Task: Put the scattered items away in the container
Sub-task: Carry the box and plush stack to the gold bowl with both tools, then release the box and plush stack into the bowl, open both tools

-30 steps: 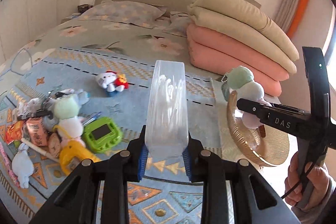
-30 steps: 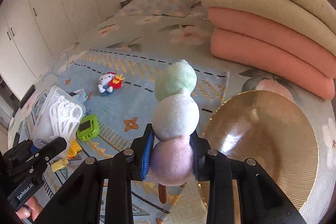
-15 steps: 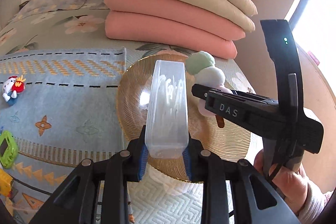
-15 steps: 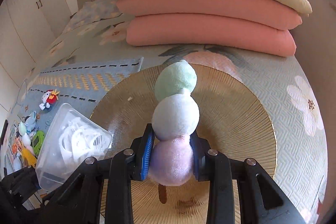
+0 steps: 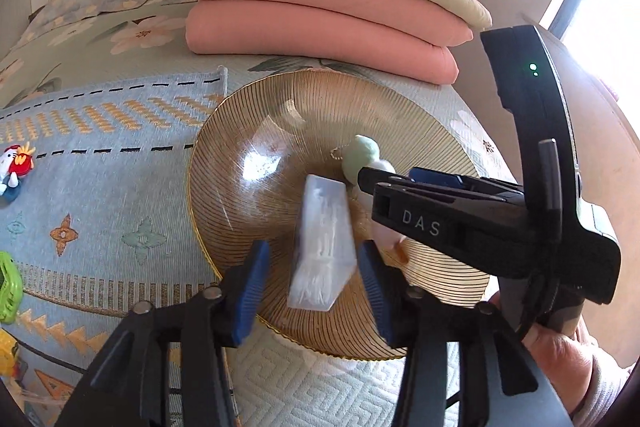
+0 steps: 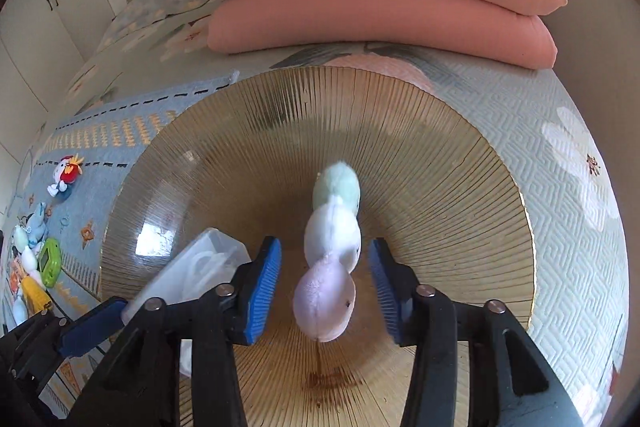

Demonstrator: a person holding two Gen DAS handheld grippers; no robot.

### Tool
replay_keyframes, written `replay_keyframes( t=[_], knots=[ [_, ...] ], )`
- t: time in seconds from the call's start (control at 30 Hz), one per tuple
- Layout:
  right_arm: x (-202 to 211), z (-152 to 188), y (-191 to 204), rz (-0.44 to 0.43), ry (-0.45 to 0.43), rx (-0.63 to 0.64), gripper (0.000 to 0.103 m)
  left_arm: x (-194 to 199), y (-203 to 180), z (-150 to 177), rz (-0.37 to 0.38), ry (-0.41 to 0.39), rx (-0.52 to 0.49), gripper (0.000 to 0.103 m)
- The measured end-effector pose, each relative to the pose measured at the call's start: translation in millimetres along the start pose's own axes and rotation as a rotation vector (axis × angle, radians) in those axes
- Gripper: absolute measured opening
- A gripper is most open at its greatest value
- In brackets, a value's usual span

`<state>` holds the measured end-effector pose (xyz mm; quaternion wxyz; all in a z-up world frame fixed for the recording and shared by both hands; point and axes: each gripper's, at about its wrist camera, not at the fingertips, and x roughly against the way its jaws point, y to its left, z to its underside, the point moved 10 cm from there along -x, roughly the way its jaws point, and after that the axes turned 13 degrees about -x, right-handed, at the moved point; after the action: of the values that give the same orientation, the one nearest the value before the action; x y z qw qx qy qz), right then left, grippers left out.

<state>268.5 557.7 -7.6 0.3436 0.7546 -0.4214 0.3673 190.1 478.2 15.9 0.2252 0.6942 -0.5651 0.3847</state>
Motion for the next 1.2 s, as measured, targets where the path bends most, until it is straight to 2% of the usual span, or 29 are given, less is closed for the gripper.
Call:
replay_keyframes(
  t=[0.07,0.13,0.2,0.27,0.33,0.37,0.5,0.6,0.7,0.8,0.97,1.03,1.1,1.2],
  knots=[
    [11,-6,0,0.011,-0.062,0.001,0.076,9,1,0,0.013,-0.024,0.005,0.054],
    [24,-20,-6,0.075,-0.171,-0.006,0.078,18,7,2,0.010,-0.039,0.013,0.054],
    [41,-34,-24,0.227,-0.330,-0.008,0.082,33,14,10,0.011,-0.058,0.023,0.054],
    [55,-43,-44,0.394,-0.468,-0.002,0.082,48,27,23,-0.012,-0.061,0.032,0.054],
    [66,-50,-59,0.508,-0.574,-0.011,0.082,63,43,36,-0.036,-0.065,0.046,0.054],
    [66,-52,-65,0.548,-0.597,-0.020,0.083,70,52,43,-0.054,-0.066,0.055,0.054],
    [64,-51,-81,0.698,-0.597,-0.042,0.083,104,91,73,-0.117,-0.070,0.106,0.055],
    [75,-50,-82,0.778,-0.649,-0.018,0.083,126,116,96,-0.146,-0.080,0.162,0.055],
    [77,-48,-81,0.783,-0.641,-0.022,0.083,146,140,117,-0.162,-0.112,0.242,0.055],
    [67,-45,-90,0.778,-0.595,-0.061,0.083,162,162,134,-0.177,-0.154,0.320,0.055],
    [50,-38,-122,0.743,-0.474,-0.236,0.083,177,185,159,-0.199,-0.180,0.401,0.055],
    [49,-40,-128,0.701,-0.449,-0.298,0.083,182,192,167,-0.200,-0.193,0.435,0.059],
    [47,-40,-132,0.691,-0.431,-0.334,0.083,186,200,173,-0.202,-0.216,0.470,0.067],
    [40,-36,-131,0.709,-0.398,-0.356,0.083,193,210,181,-0.191,-0.248,0.510,0.067]
  ],
)
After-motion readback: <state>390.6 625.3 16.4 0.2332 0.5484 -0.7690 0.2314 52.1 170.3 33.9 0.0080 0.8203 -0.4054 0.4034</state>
